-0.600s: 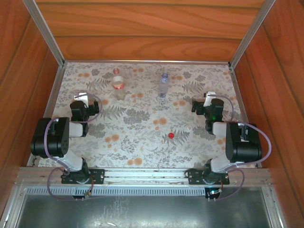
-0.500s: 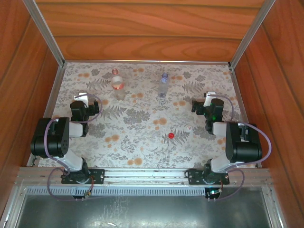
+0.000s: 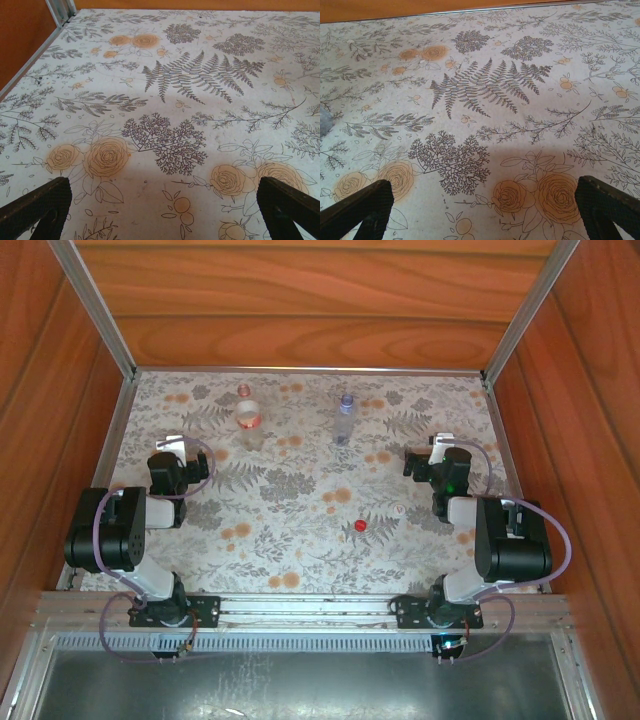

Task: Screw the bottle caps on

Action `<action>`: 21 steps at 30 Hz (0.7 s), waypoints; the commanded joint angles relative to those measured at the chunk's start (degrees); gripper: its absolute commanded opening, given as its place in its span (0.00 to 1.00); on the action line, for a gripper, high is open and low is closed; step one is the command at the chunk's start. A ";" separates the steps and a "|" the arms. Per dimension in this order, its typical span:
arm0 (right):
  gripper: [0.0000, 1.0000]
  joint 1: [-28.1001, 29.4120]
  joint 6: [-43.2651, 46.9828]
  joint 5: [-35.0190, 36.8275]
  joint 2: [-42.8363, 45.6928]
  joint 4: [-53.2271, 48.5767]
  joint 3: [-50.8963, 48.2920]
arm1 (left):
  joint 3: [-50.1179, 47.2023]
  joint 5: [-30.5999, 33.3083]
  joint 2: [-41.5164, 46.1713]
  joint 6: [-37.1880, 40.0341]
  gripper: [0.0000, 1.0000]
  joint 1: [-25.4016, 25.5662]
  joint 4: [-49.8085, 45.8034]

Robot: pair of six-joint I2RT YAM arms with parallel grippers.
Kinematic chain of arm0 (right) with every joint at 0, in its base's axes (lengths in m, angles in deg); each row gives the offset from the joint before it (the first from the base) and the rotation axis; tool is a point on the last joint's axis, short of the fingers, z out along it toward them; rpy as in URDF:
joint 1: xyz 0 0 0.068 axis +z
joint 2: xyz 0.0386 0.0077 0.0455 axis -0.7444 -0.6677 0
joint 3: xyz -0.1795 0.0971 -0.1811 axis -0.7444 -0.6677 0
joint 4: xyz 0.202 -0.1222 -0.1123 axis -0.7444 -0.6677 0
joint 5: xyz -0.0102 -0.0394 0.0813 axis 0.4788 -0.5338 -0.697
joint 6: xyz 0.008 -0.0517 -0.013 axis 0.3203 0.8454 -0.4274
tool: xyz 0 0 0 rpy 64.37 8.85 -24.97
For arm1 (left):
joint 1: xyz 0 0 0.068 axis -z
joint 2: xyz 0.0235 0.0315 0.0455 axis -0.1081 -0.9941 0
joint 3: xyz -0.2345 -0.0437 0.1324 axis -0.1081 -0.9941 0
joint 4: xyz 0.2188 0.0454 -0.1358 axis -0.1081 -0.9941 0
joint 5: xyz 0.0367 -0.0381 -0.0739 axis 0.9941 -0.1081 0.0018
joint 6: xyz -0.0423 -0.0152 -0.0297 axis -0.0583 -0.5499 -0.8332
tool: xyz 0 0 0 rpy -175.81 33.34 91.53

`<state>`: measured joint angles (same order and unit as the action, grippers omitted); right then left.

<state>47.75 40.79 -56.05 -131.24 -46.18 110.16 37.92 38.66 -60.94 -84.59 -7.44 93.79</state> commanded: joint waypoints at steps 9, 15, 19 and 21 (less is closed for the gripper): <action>1.00 0.31 0.57 -0.44 0.14 0.16 0.90 | 0.97 -0.43 0.61 -0.30 1.00 -0.35 1.11; 1.00 0.35 0.61 -0.42 0.20 0.33 0.70 | 0.70 -0.85 0.87 -0.08 1.00 -0.30 1.11; 1.00 0.36 0.68 -0.91 1.16 0.95 0.08 | -0.25 0.17 2.75 1.04 1.00 0.99 1.22; 1.00 0.31 1.04 -1.38 2.52 0.47 -0.38 | -1.11 1.53 5.04 2.07 1.00 2.01 1.11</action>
<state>47.75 40.97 -56.35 -130.96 -46.22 110.14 37.68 38.92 -59.20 -84.13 -6.63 93.70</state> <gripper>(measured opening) 0.996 0.999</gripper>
